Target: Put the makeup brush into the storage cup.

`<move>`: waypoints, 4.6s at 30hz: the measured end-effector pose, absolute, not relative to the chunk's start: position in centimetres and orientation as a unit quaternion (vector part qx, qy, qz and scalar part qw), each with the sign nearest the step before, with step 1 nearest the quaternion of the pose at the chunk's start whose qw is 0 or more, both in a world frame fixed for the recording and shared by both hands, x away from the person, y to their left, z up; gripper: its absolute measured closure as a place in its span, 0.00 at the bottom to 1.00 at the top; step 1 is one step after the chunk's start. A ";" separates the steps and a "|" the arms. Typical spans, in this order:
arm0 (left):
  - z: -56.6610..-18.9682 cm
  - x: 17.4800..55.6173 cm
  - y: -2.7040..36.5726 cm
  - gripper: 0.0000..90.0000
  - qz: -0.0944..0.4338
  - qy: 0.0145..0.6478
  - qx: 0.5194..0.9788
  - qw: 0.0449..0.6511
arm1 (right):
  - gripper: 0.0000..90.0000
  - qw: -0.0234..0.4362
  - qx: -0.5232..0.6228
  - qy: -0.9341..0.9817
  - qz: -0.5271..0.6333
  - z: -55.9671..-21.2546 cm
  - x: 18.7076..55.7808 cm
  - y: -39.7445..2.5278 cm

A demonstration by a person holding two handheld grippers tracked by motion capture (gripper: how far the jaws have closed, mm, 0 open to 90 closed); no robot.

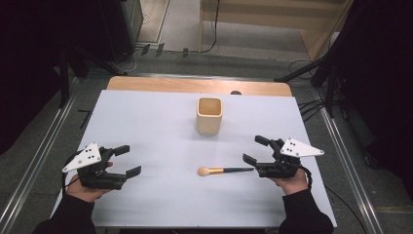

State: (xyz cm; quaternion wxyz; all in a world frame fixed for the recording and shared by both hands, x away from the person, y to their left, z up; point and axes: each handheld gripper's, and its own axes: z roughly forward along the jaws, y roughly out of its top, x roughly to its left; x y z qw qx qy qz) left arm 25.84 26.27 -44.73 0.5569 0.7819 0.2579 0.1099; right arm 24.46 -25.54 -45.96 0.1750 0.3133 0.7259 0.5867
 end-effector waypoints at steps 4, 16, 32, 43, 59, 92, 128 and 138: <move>-44.7 25.8 26.2 0.18 0.110 0.257 0.783 0.556 | 0.23 0.174 0.312 0.728 0.584 -46.0 24.9 -25.0; -44.7 25.8 26.2 0.18 0.110 0.259 0.781 0.557 | 0.23 0.166 0.303 0.731 0.588 -46.1 25.5 -23.7; -44.7 25.8 26.2 0.18 0.112 0.259 0.782 0.556 | 0.23 0.160 0.297 0.734 0.590 -46.2 26.9 -22.1; -44.7 25.9 26.5 0.18 0.111 0.263 0.779 0.559 | 0.23 0.159 0.291 0.736 0.590 -46.0 27.7 -21.1; -44.7 25.7 26.6 0.18 0.113 0.263 0.781 0.556 | 0.24 0.157 0.286 0.734 0.595 -45.9 29.1 -19.5; -44.8 25.8 26.5 0.18 0.111 0.265 0.783 0.552 | 0.25 0.068 0.212 0.900 0.374 -42.6 31.4 -18.3; -45.0 25.9 26.2 0.18 0.107 0.259 0.788 0.549 | 0.26 0.029 0.076 0.980 0.182 -42.9 31.4 -15.9; -45.0 25.9 26.2 0.18 0.107 0.256 0.787 0.551 | 0.22 0.028 0.068 0.986 0.152 -43.4 31.3 -15.6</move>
